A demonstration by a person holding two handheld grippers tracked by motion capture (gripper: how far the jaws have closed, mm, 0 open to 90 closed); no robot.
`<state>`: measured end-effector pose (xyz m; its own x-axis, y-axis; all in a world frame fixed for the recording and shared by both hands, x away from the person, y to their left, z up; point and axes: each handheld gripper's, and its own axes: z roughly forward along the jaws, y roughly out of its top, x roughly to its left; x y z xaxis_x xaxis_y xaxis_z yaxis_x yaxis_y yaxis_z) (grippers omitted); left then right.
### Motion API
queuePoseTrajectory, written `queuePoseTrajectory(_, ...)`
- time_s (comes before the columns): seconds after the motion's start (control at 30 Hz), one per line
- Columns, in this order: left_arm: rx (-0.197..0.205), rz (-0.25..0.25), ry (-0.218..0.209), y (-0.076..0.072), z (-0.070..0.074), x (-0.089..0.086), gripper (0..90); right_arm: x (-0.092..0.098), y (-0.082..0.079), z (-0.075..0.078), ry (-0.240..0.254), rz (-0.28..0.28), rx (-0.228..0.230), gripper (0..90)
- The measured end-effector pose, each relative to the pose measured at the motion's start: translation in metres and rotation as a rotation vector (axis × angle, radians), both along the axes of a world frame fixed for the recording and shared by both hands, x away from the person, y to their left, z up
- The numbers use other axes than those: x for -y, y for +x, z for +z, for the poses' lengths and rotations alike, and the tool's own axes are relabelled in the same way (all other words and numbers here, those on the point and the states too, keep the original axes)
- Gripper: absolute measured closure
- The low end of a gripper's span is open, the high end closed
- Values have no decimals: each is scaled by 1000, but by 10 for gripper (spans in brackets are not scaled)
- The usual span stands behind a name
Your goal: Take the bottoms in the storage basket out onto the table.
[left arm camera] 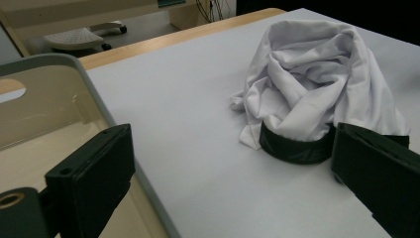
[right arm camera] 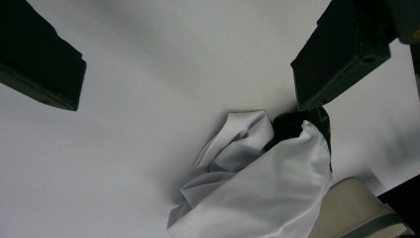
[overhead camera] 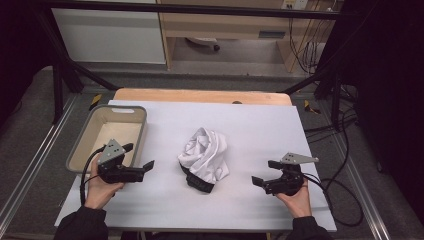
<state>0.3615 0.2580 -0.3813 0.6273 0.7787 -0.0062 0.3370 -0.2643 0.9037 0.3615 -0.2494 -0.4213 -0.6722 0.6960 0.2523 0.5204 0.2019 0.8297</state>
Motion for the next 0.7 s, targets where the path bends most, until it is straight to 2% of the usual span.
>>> queuePoseTrajectory(0.3, -12, 38, 6, -1, -6, -22, 30, 0, 0, 0, 2, -2, -2, 7)
queuePoseTrajectory(0.7, -24, 44, 21, -1, -13, -25, 30, 0, 0, 0, 4, -4, -1, 7)
